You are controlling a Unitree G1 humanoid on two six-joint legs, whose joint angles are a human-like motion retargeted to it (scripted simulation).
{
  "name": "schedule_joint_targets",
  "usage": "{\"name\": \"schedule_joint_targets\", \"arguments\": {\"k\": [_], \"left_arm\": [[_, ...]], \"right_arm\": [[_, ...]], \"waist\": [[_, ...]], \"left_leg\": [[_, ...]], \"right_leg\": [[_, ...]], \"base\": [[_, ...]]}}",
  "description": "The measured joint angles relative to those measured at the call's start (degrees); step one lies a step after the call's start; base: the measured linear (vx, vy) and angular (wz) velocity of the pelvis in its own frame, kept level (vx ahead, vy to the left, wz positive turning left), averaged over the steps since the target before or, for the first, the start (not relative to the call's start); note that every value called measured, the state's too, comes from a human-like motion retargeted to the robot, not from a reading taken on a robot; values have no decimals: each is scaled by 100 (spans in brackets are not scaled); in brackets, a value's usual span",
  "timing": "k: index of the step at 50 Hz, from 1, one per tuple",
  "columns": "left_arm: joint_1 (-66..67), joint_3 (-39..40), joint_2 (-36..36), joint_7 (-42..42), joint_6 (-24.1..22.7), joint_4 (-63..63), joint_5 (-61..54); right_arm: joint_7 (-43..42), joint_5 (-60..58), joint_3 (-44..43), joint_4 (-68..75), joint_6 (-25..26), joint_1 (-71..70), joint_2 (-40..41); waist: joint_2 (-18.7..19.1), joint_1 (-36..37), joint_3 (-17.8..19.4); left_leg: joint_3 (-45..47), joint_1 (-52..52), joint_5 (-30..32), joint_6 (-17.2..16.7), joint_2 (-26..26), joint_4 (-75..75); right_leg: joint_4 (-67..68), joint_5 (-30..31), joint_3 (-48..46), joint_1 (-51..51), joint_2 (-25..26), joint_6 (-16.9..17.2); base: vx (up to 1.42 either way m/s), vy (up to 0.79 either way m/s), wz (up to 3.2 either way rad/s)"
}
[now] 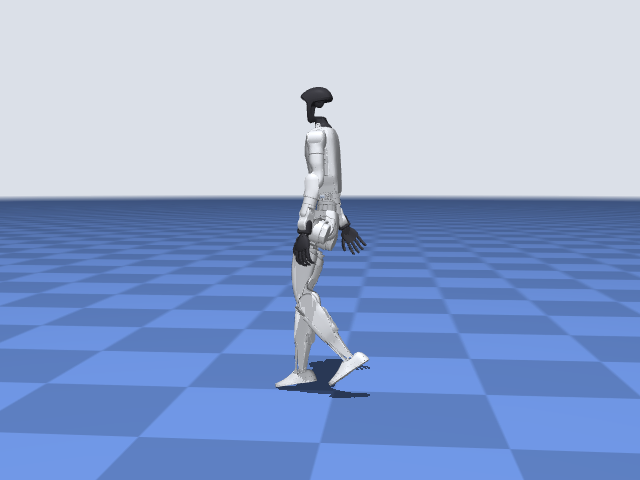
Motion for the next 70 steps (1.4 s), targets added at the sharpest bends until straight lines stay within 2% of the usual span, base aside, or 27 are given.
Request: {"name": "schedule_joint_targets", "arguments": {"k": [2,3,5,8,9,13,16,18,20,22,23,25,27,30,33,35,36,39,42,48,53,55,57,60,63,66,70], "left_arm": [[-33,75,26,5,-4,36,29],[-37,109,27,1,-15,82,69],[27,229,7,37,-25,138,100],[136,402,-84,240,62,360,-23],[177,440,-119,272,87,447,-73],[333,513,-199,-17,88,683,-39],[424,517,-192,-254,94,780,209],[496,477,-235,-243,134,867,311],[529,450,-249,-255,164,967,358],[517,488,-245,-425,194,1038,436],[531,491,-244,-523,205,1059,476],[537,474,-222,-726,232,1107,542],[495,455,-208,-792,308,1148,593],[409,531,-207,-592,414,1119,550],[410,570,-256,-356,279,1003,265],[363,608,-271,-317,133,940,44],[315,632,-271,-324,115,907,-42],[98,591,-238,-328,151,849,-216],[-161,371,-139,-300,174,775,-202],[-503,16,45,-225,65,259,-16],[-553,-16,94,-27,-111,17,-182],[-494,44,62,0,-126,46,-253],[-354,107,30,-52,-101,94,-255],[-141,247,0,-156,-123,185,-161],[63,384,56,-53,-243,554,-30],[109,536,132,88,-41,1067,105],[113,619,235,-87,23,1438,-9]], "right_arm": [[160,56,-100,230,104,106,-7],[246,70,-182,230,218,202,-21],[266,78,-321,230,349,318,-13],[206,181,-374,230,340,236,45],[183,223,-347,230,297,163,65],[-3,262,-137,119,74,-241,177],[-236,162,-14,-216,-78,-542,299],[-316,127,116,-521,-183,-671,358],[-294,99,272,-876,-284,-783,370],[-260,37,396,-1274,-329,-870,368],[-270,10,446,-1441,-355,-888,373],[-291,-23,531,-1745,-418,-875,369],[-280,-34,542,-1940,-474,-822,339],[-296,-17,570,-2020,-439,-737,337],[-337,15,589,-1868,-384,-625,327],[-387,-62,569,-1764,-333,-575,330],[-443,-85,569,-1706,-312,-558,326],[-604,-31,519,-1450,-312,-506,302],[-596,61,340,-1123,-278,-397,261],[-289,160,96,-504,-185,-125,103],[-50,-3,-55,-105,-42,5,6],[39,-81,-115,-48,8,58,-8],[81,-97,-157,-61,18,115,15],[171,-114,-261,-169,46,22,-7],[116,-7,-210,-363,-31,-64,67],[-34,134,-208,-512,-132,-217,177],[-134,244,-155,-528,-320,-563,226]], "waist": [[15,127,-50],[121,213,-66],[232,225,-66],[474,311,23],[532,340,24],[660,513,-81],[733,646,-130],[737,593,-175],[875,504,-195],[1059,424,-161],[1109,407,-166],[1136,405,-195],[996,425,-275],[900,551,-292],[960,608,-365],[1111,502,-364],[1213,420,-329],[1399,218,-233],[1383,31,-170],[1010,-261,-83],[735,-330,33],[750,-317,32],[854,-271,-25],[931,-358,5],[934,-480,-21],[754,-346,67],[609,-30,193]], "left_leg": [[113,133,-143,0,142,282],[140,183,-151,0,264,503],[117,220,183,0,460,1021],[-55,-282,1110,0,808,2151],[-115,-445,1175,0,873,2387],[112,-923,375,0,1224,2280],[769,-1091,-49,0,1380,1070],[1244,-1069,68,0,955,-478],[663,-1070,535,-602,365,-2127],[-42,-983,632,-1366,268,-3164],[-178,-970,628,-1512,275,-3440],[-142,-945,1034,-1337,207,-3624],[363,-965,788,-643,90,-3362],[-118,-1042,474,-502,-3,-2915],[225,-717,235,-298,263,-3034],[35,-545,138,-239,408,-3085],[-54,-462,81,-238,513,-3080],[-124,-217,-32,-226,752,-3183],[-221,15,-66,-185,716,-3418],[-339,492,-232,-79,318,-3844],[-330,984,-561,0,161,-3909],[-230,1168,-710,0,260,-3867],[-82,1324,-833,0,430,-3825],[133,1547,-969,0,566,-3625],[273,1548,-663,0,649,-3064],[596,1266,138,0,781,-1818],[231,-178,1198,0,954,898]], "right_leg": [[-159,-586,-182,298,164,-430],[-165,-1269,-796,594,319,-692],[-173,-1724,-13,828,628,-856],[114,-1890,179,947,891,-752],[129,-1938,142,1013,936,-717],[-41,-2126,45,1285,1053,-640],[-248,-2165,9,1471,977,-402],[-409,-2107,-18,1550,720,-95],[-526,-2167,-156,1667,755,45],[-697,-2292,-319,1945,977,117],[-761,-2355,-408,2080,1029,185],[-817,-2494,-511,2312,1055,343],[-697,-2592,-590,2383,876,530],[-268,-2502,-843,2447,680,856],[630,-1571,-724,2171,626,1223],[1471,-897,-816,1868,592,1460],[2027,-933,-905,1644,556,1500],[3318,-1436,-1083,880,353,1329],[3504,-1895,-1194,201,170,1138],[1855,-2596,-830,-786,97,780],[590,-2972,-197,-1034,266,524],[418,-2939,-45,-953,433,198],[452,-3286,-333,-726,566,137],[830,-3701,69,-663,699,157],[812,-4057,85,-370,778,51],[624,-4265,406,36,828,-71],[311,-4417,725,428,886,-254]], "base": [[63,-12,-33],[82,-3,-19],[91,5,-4],[39,2,-21],[38,17,-5],[37,18,-32],[39,47,-21],[21,75,49],[34,45,52],[42,14,27],[49,10,16],[58,11,14],[55,11,18],[62,9,-16],[47,3,-27],[42,6,-16],[48,7,-13],[41,2,-6],[30,-3,24],[33,-5,25],[52,-17,5],[58,-18,-23],[53,-13,-34],[62,-13,-15],[54,-13,-16],[54,-26,-32],[42,-32,-17]]}}
